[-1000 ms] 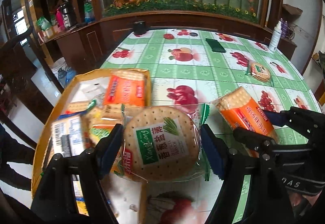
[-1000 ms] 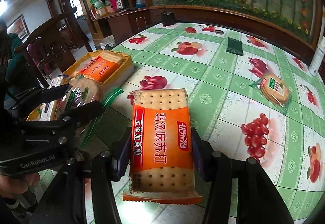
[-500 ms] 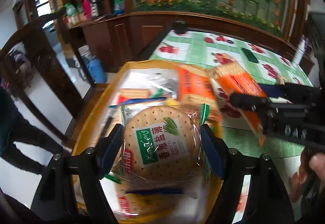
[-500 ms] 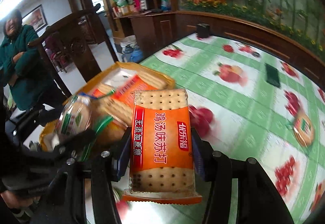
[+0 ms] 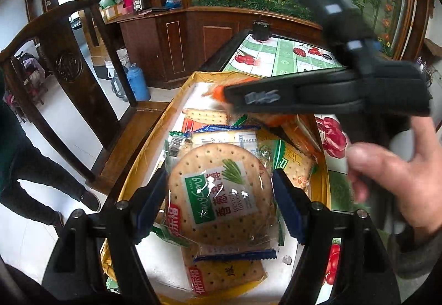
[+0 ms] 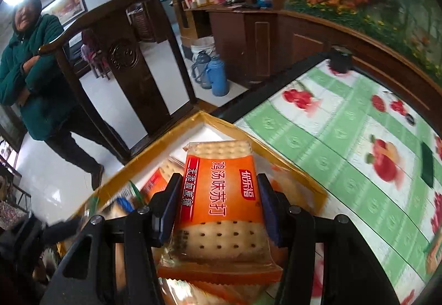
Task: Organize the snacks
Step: 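Lower both packs into the foam box and open both grippers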
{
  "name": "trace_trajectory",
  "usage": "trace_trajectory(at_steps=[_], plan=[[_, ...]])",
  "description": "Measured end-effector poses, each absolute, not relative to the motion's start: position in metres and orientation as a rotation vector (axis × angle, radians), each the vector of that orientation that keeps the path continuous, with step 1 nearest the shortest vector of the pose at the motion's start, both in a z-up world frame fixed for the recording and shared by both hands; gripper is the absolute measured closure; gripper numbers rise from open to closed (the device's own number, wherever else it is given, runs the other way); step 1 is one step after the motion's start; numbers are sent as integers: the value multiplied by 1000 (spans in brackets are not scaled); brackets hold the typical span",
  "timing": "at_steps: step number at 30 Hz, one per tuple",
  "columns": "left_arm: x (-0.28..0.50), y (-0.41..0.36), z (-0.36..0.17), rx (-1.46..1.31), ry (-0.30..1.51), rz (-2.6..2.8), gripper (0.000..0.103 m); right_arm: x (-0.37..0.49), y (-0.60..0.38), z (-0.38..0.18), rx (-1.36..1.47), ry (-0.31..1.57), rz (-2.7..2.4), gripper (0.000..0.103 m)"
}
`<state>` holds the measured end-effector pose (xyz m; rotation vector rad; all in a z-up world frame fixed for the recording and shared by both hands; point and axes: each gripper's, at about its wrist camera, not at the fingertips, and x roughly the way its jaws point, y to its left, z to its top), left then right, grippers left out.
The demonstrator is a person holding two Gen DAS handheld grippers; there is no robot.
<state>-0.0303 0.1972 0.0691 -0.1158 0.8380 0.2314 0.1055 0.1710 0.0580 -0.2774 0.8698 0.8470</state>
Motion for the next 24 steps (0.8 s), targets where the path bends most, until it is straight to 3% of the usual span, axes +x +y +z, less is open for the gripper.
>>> trace_trajectory(at_steps=[5, 7, 9, 15, 24], plan=[[-30, 195, 68, -116, 841, 242, 23, 102, 183, 47, -319, 892, 852, 44], [-30, 197, 69, -140, 840, 242, 20, 100, 172, 55, -272, 876, 857, 27], [-30, 199, 71, -150, 842, 246, 20, 97, 156, 67, -195, 856, 894, 20], [-27, 186, 74, -134, 837, 248, 17, 106, 106, 85, -69, 843, 837, 20], [-11, 150, 85, -82, 823, 201, 15, 131, 35, 51, -43, 918, 663, 20]])
